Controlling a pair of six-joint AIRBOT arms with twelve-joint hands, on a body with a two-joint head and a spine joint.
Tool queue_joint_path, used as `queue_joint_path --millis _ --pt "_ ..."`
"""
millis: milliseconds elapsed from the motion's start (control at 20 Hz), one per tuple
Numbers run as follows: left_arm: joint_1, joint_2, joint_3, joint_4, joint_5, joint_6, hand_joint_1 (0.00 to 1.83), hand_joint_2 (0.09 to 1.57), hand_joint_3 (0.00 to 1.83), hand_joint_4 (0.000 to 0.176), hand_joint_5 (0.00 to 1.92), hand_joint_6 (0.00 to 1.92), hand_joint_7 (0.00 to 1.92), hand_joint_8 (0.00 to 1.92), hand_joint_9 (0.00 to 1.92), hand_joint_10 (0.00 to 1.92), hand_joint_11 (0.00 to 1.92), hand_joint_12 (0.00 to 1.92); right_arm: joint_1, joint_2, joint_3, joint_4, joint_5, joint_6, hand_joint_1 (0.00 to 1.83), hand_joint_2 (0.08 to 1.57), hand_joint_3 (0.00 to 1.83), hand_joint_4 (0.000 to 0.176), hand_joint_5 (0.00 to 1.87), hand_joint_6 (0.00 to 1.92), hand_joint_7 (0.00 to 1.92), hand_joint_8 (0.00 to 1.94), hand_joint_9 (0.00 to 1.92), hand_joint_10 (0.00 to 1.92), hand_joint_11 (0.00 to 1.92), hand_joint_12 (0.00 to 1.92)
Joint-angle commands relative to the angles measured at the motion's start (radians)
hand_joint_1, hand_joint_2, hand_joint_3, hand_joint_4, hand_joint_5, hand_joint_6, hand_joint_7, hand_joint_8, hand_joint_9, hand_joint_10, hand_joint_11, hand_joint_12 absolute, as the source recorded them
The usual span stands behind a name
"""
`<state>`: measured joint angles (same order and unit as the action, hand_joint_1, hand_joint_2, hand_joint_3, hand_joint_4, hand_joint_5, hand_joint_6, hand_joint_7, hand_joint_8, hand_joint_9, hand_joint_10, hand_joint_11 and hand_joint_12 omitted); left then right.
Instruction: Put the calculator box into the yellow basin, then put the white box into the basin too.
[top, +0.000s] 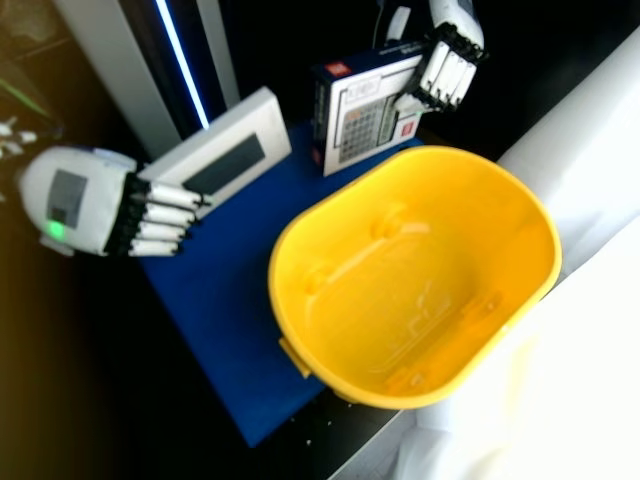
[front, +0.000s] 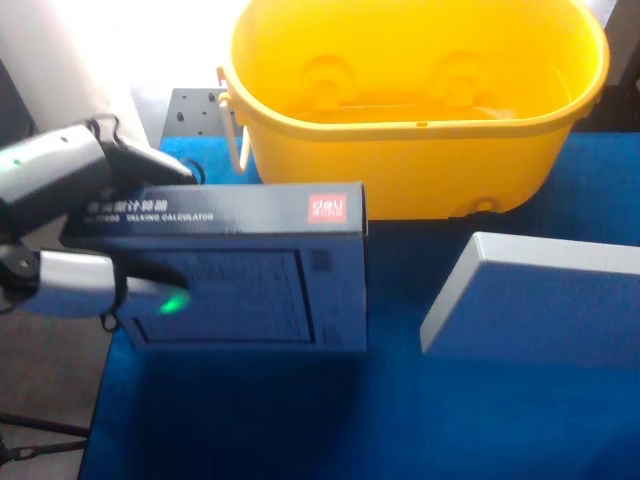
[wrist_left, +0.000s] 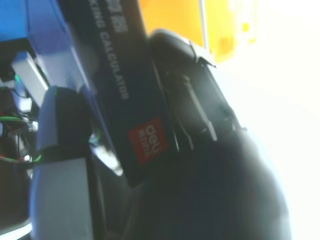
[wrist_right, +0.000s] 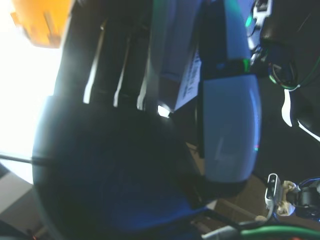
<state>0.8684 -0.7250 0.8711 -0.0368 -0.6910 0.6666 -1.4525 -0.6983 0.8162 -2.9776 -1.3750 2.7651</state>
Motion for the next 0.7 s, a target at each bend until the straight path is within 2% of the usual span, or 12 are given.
queue_joint_path --millis 0,50,150,200,300,350,400,450,500,550,650 --pt "-0.005 -0.009 0.003 -0.011 -0.101 -0.006 1.36 1.18 0.0 0.0 0.83 1.06 0.82 1.28 0.8 1.43 0.7 1.55 -0.002 0.014 -0.003 -0.034 -0.159 0.011 1.37 1.12 0.0 0.0 0.9 1.05 0.93 1.01 0.98 1.19 0.9 1.38" --pt "-0.003 -0.017 0.008 -0.015 -0.093 -0.006 1.36 1.17 0.0 0.0 0.85 1.06 0.84 1.26 0.79 1.42 0.67 1.55 -0.013 0.033 -0.007 -0.034 -0.178 0.011 1.38 1.12 0.0 0.0 0.89 1.02 0.94 1.01 1.0 1.19 0.94 1.38" --pt "-0.003 -0.039 0.029 -0.022 -0.059 -0.004 1.36 1.16 0.0 0.0 0.89 1.03 0.88 1.22 0.8 1.37 0.67 1.54 -0.03 0.085 -0.027 -0.034 -0.223 0.011 1.38 1.11 0.0 0.0 0.92 0.96 0.94 1.03 1.0 1.17 0.91 1.36" --pt "-0.003 -0.055 0.045 -0.026 -0.04 -0.003 1.36 1.16 0.0 0.0 0.89 1.05 0.89 1.2 0.81 1.36 0.66 1.53 -0.036 0.105 -0.033 -0.034 -0.245 0.011 1.26 1.11 0.0 0.0 0.99 0.92 1.0 1.01 1.03 0.95 0.93 1.33" --pt "-0.003 -0.074 0.06 -0.035 -0.022 0.002 1.36 1.15 0.0 0.0 0.9 1.05 0.9 1.17 0.79 1.35 0.59 1.56 -0.037 0.123 -0.034 -0.034 -0.27 0.011 1.24 1.09 0.0 0.0 1.03 0.85 1.03 1.03 1.09 0.85 0.98 1.3" --pt "-0.003 -0.082 0.067 -0.043 -0.012 0.011 1.36 1.15 0.0 0.0 0.9 1.05 0.91 1.16 0.79 1.36 0.57 1.56 -0.037 0.13 -0.034 -0.034 -0.279 0.011 1.24 1.14 0.0 0.0 0.91 0.93 0.99 1.18 1.02 1.01 0.92 1.45" --pt "-0.003 -0.09 0.074 -0.051 0.0 0.019 1.36 1.15 0.0 0.0 0.89 1.04 0.93 1.16 0.78 1.36 0.52 1.57 -0.037 0.136 -0.034 -0.034 -0.295 0.011 1.23 1.18 0.0 0.0 0.8 1.07 0.95 1.27 0.99 1.17 0.93 1.57" --pt "-0.003 -0.098 0.083 -0.057 0.016 0.025 1.36 1.15 0.0 0.0 0.89 1.04 0.93 1.15 0.78 1.36 0.48 1.57 -0.037 0.144 -0.035 -0.034 -0.314 0.011 1.25 1.15 0.0 0.0 1.03 0.76 0.87 1.36 0.96 1.23 0.92 1.61" --pt "-0.003 -0.108 0.093 -0.063 0.031 0.026 1.36 1.15 0.0 0.0 0.88 1.04 0.93 1.18 0.76 1.37 0.46 1.61 -0.037 0.153 -0.035 -0.034 -0.332 0.011 1.24 1.12 0.0 0.0 0.92 0.95 1.02 1.1 0.96 1.25 0.92 1.61" --pt "-0.003 -0.121 0.105 -0.068 0.043 0.027 1.36 1.16 0.0 0.0 0.87 1.04 0.92 1.21 0.75 1.39 0.47 1.62 -0.037 0.165 -0.035 -0.032 -0.35 0.011 1.25 1.12 0.0 0.0 0.88 1.0 1.06 1.03 0.96 1.25 0.93 1.61" --pt "-0.003 -0.139 0.121 -0.072 0.056 0.027 1.36 1.17 0.0 0.0 0.85 1.04 0.9 1.24 0.76 1.4 0.52 1.64 -0.037 0.182 -0.035 -0.022 -0.383 0.01 1.24 1.1 0.0 0.0 1.02 0.85 1.02 1.04 0.95 1.26 0.92 1.62"
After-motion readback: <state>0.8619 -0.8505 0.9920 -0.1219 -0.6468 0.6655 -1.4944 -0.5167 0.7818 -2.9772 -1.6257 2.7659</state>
